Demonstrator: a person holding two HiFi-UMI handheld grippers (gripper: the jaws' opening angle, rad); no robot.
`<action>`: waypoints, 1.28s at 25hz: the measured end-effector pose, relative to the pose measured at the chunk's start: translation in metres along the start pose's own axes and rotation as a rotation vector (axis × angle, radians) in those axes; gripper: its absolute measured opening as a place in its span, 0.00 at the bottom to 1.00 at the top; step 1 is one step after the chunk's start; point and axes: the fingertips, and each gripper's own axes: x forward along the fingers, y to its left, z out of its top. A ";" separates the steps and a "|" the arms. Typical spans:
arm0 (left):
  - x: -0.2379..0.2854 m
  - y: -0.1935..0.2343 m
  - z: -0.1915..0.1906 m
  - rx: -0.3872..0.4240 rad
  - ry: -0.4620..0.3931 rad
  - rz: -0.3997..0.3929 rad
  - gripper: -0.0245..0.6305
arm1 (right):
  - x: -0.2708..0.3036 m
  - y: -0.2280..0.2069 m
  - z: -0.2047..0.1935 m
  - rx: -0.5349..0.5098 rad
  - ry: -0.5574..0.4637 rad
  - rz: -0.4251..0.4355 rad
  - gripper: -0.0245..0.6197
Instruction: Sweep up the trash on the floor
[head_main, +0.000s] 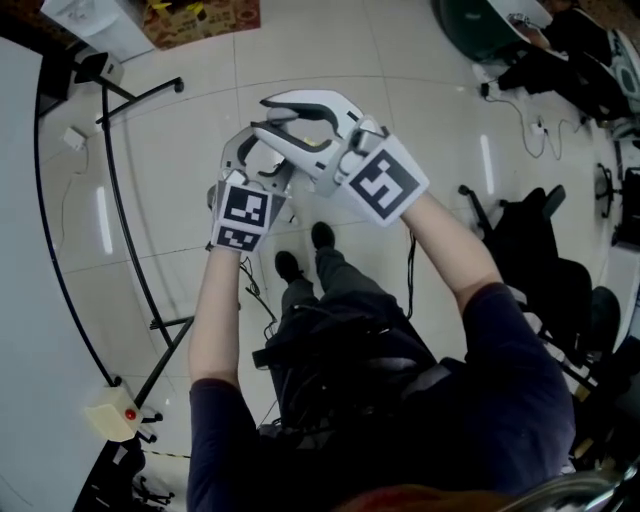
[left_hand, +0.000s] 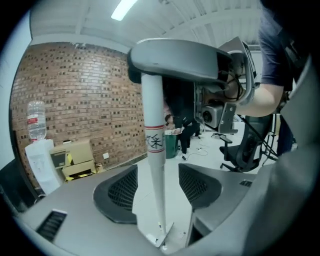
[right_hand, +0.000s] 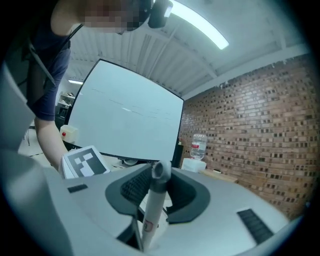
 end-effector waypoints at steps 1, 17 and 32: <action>-0.001 -0.011 0.008 0.027 -0.001 -0.032 0.43 | -0.005 0.002 0.010 -0.021 0.002 0.001 0.22; -0.025 -0.063 0.063 0.269 -0.070 -0.064 0.22 | -0.071 0.034 0.076 -0.140 0.009 -0.172 0.22; 0.036 -0.099 0.082 0.294 -0.014 -0.207 0.17 | -0.144 -0.033 0.054 0.042 -0.052 -0.422 0.22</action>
